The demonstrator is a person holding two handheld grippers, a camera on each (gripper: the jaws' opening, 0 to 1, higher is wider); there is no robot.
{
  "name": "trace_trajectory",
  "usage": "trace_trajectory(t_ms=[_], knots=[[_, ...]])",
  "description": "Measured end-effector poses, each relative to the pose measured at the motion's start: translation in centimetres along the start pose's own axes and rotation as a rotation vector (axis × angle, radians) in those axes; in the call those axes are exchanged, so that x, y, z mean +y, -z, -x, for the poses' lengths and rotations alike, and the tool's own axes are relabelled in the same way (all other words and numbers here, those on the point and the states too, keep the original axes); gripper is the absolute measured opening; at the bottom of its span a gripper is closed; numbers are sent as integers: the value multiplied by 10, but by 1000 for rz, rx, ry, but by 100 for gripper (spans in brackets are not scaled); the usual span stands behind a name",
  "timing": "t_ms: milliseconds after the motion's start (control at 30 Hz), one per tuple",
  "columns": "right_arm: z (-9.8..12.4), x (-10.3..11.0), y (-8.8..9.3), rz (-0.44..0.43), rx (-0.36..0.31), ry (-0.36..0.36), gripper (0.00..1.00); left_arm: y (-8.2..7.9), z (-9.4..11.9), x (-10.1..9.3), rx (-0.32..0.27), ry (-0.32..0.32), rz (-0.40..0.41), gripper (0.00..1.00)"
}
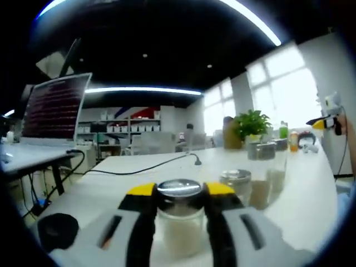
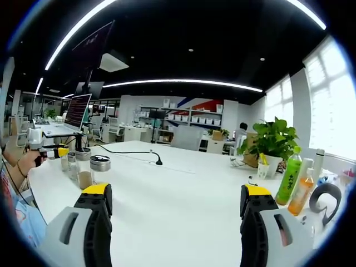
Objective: Rotate the seasoning bottle until the label or dispensing opening points toward the visible target arrow and the bottle remains upright within the marked orientation range
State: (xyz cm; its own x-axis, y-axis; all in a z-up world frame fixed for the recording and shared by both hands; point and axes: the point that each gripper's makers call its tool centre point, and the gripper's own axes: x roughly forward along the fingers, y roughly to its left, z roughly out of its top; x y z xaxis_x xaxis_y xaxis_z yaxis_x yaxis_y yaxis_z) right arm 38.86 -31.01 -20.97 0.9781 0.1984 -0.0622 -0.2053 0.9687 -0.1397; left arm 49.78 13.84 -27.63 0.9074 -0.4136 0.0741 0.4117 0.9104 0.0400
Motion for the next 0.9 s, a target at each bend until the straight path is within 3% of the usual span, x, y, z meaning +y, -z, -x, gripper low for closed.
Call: trace_trajectory(t_ms=[733, 900], knots=[[1, 0, 2, -6, 1, -7, 99, 6, 1, -6, -20, 73, 13, 34], [2, -5, 4, -13, 9, 11, 99, 6, 0, -10, -4, 141, 22, 34]])
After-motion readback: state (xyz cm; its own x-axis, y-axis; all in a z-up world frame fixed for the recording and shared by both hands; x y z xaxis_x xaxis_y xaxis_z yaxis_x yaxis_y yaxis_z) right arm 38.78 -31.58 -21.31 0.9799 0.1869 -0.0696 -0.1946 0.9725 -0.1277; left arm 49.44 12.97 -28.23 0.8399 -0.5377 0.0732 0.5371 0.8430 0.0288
